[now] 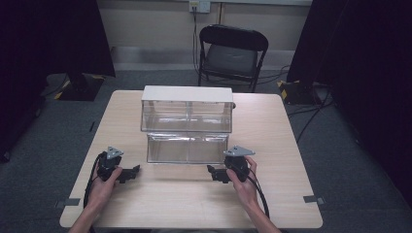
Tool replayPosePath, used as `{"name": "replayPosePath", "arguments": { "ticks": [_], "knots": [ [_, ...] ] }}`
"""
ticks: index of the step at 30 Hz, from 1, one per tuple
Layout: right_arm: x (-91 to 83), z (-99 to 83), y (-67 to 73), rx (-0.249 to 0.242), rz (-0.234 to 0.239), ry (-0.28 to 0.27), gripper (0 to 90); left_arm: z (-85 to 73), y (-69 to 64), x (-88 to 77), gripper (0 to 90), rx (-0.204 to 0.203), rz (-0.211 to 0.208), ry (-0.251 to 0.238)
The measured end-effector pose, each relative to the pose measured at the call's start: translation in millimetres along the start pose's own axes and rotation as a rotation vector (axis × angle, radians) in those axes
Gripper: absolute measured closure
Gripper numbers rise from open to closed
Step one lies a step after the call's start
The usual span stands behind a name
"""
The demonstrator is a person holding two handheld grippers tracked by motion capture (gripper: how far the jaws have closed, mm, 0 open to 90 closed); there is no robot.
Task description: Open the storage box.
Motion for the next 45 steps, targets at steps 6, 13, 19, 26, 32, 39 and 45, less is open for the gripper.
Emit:
{"name": "replayPosePath", "arguments": {
  "ticks": [6, 13, 19, 26, 32, 39, 45],
  "knots": [
    [-3.2, 2.9, 0.9, -0.009, -0.007, -0.009, 11.2, 0.0, 0.0, 0.0, 5.4, 0.0, 0.0, 0.0],
    [-6.0, 4.0, 2.1, -0.017, -0.004, -0.011, 11.4, 0.0, 0.0, -0.1, 5.4, 0.0, 0.0, 0.0],
    [-6.9, 4.1, 2.9, -0.019, -0.013, -0.007, 12.1, 0.0, 0.0, 0.0, 5.4, 0.0, 0.0, 0.0],
    [-8.0, 4.4, 3.5, -0.026, -0.023, -0.004, 13.2, 0.0, 0.0, 0.0, 5.4, 0.0, 0.0, -0.001],
    [-11.9, 6.3, 4.0, -0.025, -0.003, -0.016, 12.2, 0.0, 0.0, 0.0, 5.4, 0.0, 0.0, 0.0],
    [-12.5, 6.4, 4.4, -0.019, -0.002, -0.017, 12.2, 0.0, 0.0, 0.0, 5.3, 0.0, 0.0, 0.0],
    [-13.7, 7.2, 5.1, -0.023, -0.006, -0.02, 12.2, 0.0, 0.0, 0.0, 5.4, 0.0, 0.0, 0.0]
  ]
}}
Point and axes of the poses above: each handheld gripper's, and its own axes: x roughly forward along the jaws, z roughly out of its top, y roughly to its left, the point moved 7 cm from there along x, roughly forward along the jaws, and after that the axes turned 9 degrees about -x, right-handed, at the moved point
